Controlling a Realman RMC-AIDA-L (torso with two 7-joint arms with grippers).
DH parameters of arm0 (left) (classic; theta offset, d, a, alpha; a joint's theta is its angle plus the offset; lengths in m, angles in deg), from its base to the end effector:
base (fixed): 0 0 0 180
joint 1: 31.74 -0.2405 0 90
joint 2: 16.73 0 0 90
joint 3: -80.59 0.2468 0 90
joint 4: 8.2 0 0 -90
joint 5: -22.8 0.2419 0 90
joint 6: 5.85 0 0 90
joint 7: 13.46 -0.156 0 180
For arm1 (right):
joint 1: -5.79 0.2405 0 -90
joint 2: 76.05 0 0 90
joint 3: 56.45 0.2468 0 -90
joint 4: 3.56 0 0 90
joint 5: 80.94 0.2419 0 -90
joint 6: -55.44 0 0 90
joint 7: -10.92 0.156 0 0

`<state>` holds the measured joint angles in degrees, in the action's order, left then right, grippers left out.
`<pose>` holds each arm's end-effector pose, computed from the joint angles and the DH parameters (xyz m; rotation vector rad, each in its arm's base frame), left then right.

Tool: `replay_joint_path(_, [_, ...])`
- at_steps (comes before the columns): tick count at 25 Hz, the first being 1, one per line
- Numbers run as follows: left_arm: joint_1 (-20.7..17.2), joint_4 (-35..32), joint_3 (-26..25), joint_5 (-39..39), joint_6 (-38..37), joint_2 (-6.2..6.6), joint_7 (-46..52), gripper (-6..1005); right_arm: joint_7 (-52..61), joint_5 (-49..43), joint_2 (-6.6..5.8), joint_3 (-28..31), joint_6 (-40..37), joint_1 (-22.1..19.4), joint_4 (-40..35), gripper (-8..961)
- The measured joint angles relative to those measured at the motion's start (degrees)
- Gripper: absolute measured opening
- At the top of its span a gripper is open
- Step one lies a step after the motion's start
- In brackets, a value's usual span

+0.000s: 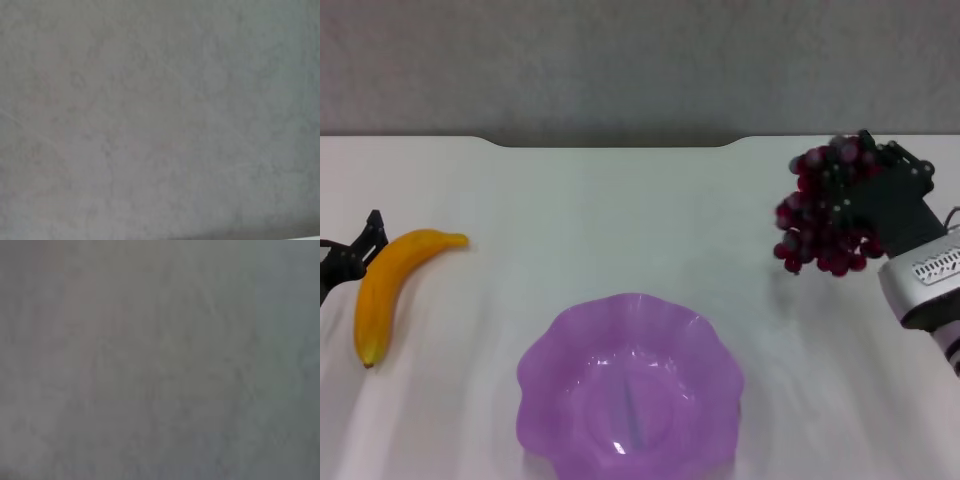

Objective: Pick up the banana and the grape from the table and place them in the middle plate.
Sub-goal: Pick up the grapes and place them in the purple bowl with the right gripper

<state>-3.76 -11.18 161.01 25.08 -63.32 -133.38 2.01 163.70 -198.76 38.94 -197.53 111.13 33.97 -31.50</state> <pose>-0.3850 0.3710 0.0044 -1.5967 -0.6409 -0.5261 0.2705 0.3935 -0.0565 -1.7278 0.1630 0.4378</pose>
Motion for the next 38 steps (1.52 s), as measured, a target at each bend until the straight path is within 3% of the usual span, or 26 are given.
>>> replay_joint_path(5, [0.11,0.00,0.03,0.00,0.54,0.04,0.00,897,-0.02,-2.50,-0.08,-1.33,0.88,-0.03,-1.50,346])
replay_joint_path(10, [0.07,0.00,0.00,0.00,0.54,0.03,0.00,897,-0.13,-13.19,-0.01,-1.72,1.01,-0.69,-6.04,324])
replay_joint_path(18, [-0.01,0.00,-0.05,0.00,0.53,0.01,0.00,897,-0.21,-21.85,0.05,-4.07,0.28,-1.34,-11.38,302])
replay_joint_path(27, [0.05,-0.14,0.05,0.00,0.52,0.01,0.00,897,-0.08,-23.33,0.06,-11.78,0.08,-1.25,-13.88,272])
replay_joint_path(38, [-0.01,-0.19,-0.19,-0.17,0.10,-0.05,0.00,897,0.58,-22.65,0.20,-13.05,-4.16,-2.52,-12.66,224])
